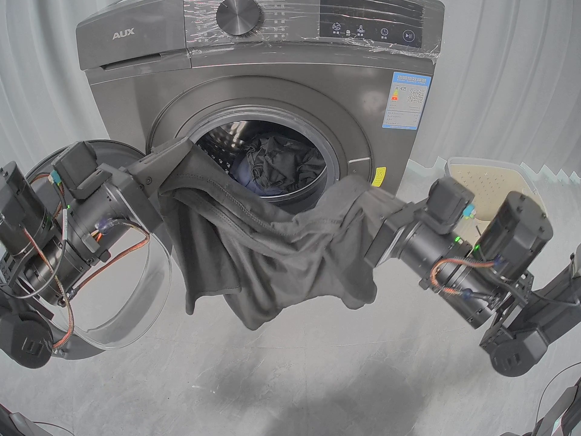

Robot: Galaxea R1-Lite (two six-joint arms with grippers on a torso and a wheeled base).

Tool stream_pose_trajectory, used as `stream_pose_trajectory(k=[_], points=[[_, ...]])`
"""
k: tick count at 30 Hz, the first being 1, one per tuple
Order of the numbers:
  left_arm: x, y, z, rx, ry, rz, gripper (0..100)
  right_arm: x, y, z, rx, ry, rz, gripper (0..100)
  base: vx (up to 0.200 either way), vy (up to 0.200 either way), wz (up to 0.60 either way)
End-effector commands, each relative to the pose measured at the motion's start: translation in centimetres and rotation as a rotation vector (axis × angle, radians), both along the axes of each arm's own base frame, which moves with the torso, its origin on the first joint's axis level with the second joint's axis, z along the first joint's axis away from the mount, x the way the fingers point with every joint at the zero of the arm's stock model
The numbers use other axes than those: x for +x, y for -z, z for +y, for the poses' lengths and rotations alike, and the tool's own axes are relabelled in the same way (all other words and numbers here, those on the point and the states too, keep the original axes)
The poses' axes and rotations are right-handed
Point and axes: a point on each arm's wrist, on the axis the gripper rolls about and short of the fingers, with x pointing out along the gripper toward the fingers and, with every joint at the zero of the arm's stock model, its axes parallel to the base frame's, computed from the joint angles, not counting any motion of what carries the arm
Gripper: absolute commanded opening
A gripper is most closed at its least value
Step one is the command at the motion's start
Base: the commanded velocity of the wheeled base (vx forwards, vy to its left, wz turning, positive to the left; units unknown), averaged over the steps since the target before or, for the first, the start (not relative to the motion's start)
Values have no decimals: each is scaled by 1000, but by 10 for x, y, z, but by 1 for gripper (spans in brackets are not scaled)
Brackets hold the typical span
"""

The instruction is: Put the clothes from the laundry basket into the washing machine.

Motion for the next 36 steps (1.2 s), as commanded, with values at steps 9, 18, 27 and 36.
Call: stream_pose_trajectory(k=[9,18,27,36], points=[[5,-3,-12,-10,32,-9,0,-10,79,39,-181,-110,187,100,0,0,0],[5,-3,-12,-10,30,-9,0,-51,126,26,-370,-205,339,100,0,0,0],[5,-3,-12,-11,32,-10,0,-48,124,21,-362,-253,334,100,0,0,0],[2,-5,-11,-12,34,-17,0,16,126,21,-291,-116,274,100,0,0,0]])
